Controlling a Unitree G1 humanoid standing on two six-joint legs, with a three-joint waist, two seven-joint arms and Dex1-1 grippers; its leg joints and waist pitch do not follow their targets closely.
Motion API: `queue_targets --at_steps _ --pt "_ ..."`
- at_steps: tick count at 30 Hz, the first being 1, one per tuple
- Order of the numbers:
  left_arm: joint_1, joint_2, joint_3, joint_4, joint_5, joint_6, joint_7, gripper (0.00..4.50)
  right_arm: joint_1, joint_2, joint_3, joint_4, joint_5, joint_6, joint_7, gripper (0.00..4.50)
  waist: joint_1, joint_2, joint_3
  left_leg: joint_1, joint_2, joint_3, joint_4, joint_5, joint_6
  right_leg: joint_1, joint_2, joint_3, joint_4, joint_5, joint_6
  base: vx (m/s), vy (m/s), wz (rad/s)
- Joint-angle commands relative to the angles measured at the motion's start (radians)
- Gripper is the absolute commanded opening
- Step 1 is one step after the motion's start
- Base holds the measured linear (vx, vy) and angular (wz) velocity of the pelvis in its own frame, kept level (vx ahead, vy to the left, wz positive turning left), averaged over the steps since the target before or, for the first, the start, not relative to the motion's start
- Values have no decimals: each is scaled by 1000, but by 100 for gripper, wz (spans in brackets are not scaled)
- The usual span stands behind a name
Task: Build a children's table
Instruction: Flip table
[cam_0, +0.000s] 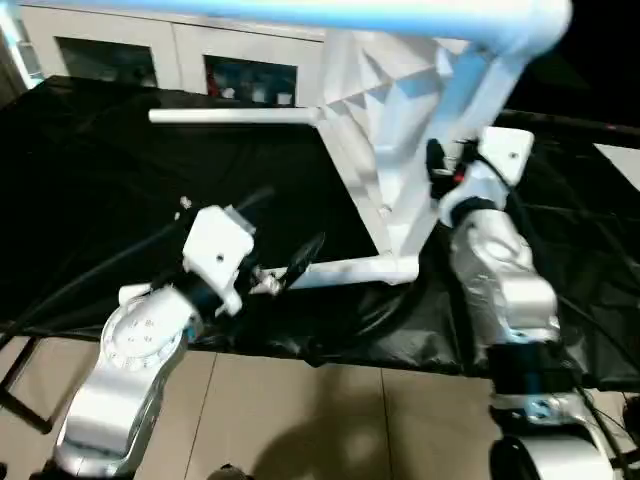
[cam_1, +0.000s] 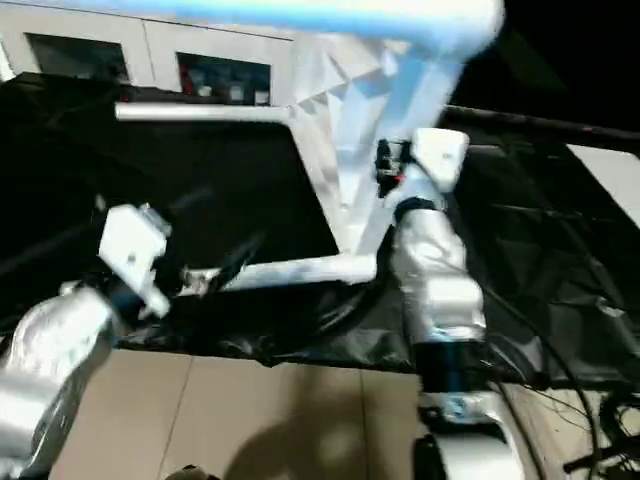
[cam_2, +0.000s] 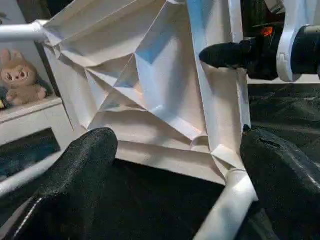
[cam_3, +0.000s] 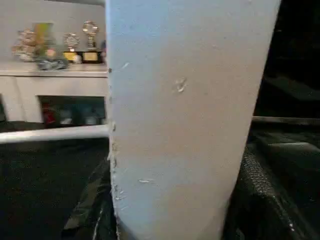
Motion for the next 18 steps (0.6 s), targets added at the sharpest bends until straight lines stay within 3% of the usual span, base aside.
queue_targets --at_steps 1,3,4,6,12,17,18 --pt "-23 5 -18 20 20 4 7 450 -10 0 -1 66 -51 -3 -62 155 -10 18 -51 35 24 -12 -81 -293 -112 7 -49 25 -83 -178 -69 0 0 0" --pt "-31 7 -21 25 23 4 6 450 -17 4 5 79 -62 -9 -74 154 -11 18 -50 34 23 -11 -81 -293 -114 5 -48 24 -84 -179 -70 0 0 0" --pt "-64 -2 -24 21 22 -2 10 450 -39 10 14 125 -95 -36 -116 153 -8 26 -51 40 25 -11 -79 -301 -115 1 -49 25 -83 -173 -73 0 0 0" --pt "-90 -16 -22 8 11 -3 13 450 -53 15 15 157 -114 -51 -140 152 -7 24 -51 43 23 -9 -78 -313 -120 -3 -48 26 -84 -178 -82 0 0 0" --pt "-219 -64 22 -86 -129 3 -20 450 -101 22 19 254 -118 -74 -131 146 -9 16 -52 35 22 -8 -77 -292 -114 8 -49 24 -79 -135 -96 0 0 0" --pt "-326 -27 68 -79 -94 -39 -7 450 -105 29 49 283 -111 -83 -59 146 -15 16 -51 32 23 -9 -75 -280 -108 10 -48 24 -81 -162 -77 0 0 0" --pt "-330 -26 71 -80 -94 -38 -6 450 -103 29 49 282 -110 -84 -57 180 -18 16 -52 31 23 -10 -75 -271 -109 11 -47 24 -79 -147 -83 0 0 0"
